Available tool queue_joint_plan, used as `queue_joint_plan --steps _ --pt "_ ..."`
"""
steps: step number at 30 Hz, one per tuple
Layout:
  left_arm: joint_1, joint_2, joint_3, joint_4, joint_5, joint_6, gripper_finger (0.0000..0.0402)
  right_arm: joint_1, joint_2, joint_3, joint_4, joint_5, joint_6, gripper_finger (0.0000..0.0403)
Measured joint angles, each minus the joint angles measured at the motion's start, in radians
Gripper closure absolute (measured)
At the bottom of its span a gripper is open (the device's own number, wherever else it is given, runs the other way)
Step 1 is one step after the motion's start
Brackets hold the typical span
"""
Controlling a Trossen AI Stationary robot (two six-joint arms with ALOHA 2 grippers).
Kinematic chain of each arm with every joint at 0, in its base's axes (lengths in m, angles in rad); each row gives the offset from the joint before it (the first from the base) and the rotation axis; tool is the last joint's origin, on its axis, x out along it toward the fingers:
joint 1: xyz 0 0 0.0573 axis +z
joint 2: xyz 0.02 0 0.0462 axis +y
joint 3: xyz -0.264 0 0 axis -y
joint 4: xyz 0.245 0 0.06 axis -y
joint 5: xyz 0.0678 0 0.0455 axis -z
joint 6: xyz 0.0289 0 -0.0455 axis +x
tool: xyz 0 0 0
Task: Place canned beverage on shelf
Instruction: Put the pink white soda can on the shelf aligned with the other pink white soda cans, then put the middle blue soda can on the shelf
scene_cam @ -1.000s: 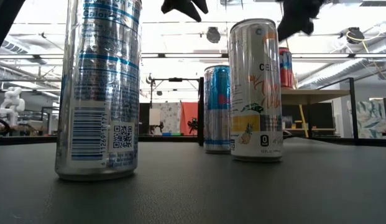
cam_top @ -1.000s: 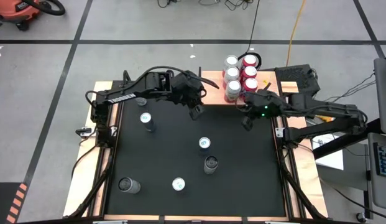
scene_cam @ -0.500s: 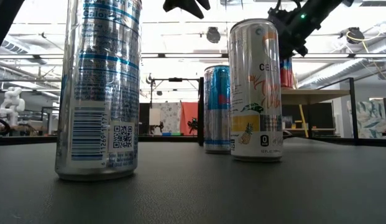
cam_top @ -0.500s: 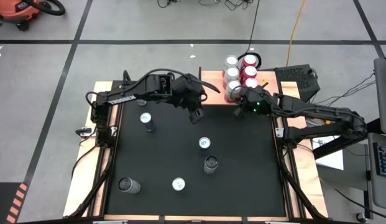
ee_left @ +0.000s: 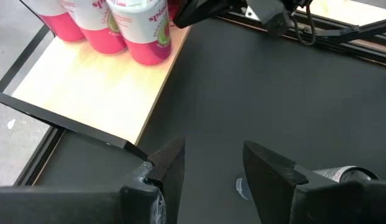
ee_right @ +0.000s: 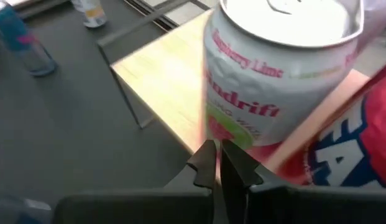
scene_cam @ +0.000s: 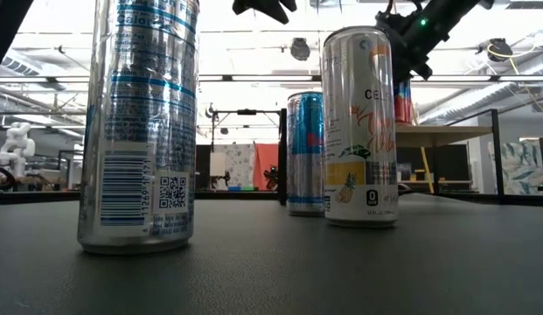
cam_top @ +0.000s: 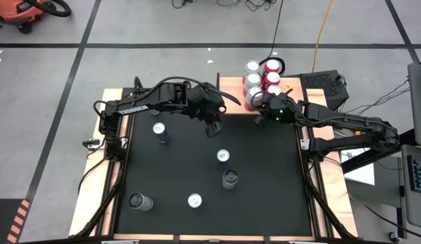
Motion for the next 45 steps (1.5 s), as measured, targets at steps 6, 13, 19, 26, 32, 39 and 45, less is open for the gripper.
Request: queue_joint_plan --steps 6,13,19,26,32,39,45 --pt "0.005 0.000 0.000 0.000 0.000 0.001 0.0242 0.000 0.000 0.056 -0.086 -0.045 0.052 0.0403" --pt "0.005 0.001 0.000 -0.019 0.001 0.001 0.0242 0.001 0.000 0.284 -0.414 -0.071 0.104 0.0403" --pt "0.005 0.001 0.000 -0.035 0.019 -0.006 0.0242 0.000 -0.002 0.471 -0.574 -0.240 0.048 0.0403" --pt "0.005 0.001 0.000 -0.032 0.184 -0.047 0.0242 0.001 -0.029 0.511 -0.609 -0.473 0.084 0.0403" --pt "-0.010 0.001 0.000 -0.038 0.239 -0.159 0.0242 0.001 -0.052 0.510 -0.648 -0.547 0.104 0.0403" --pt "-0.067 0.001 0.000 -0.087 0.237 -0.264 0.0242 0.001 -0.089 0.510 -0.708 -0.547 0.082 0.0403" --pt "-0.150 0.001 0.000 -0.086 0.195 -0.377 0.0242 0.001 -0.123 0.509 -0.712 -0.546 0.014 0.0403"
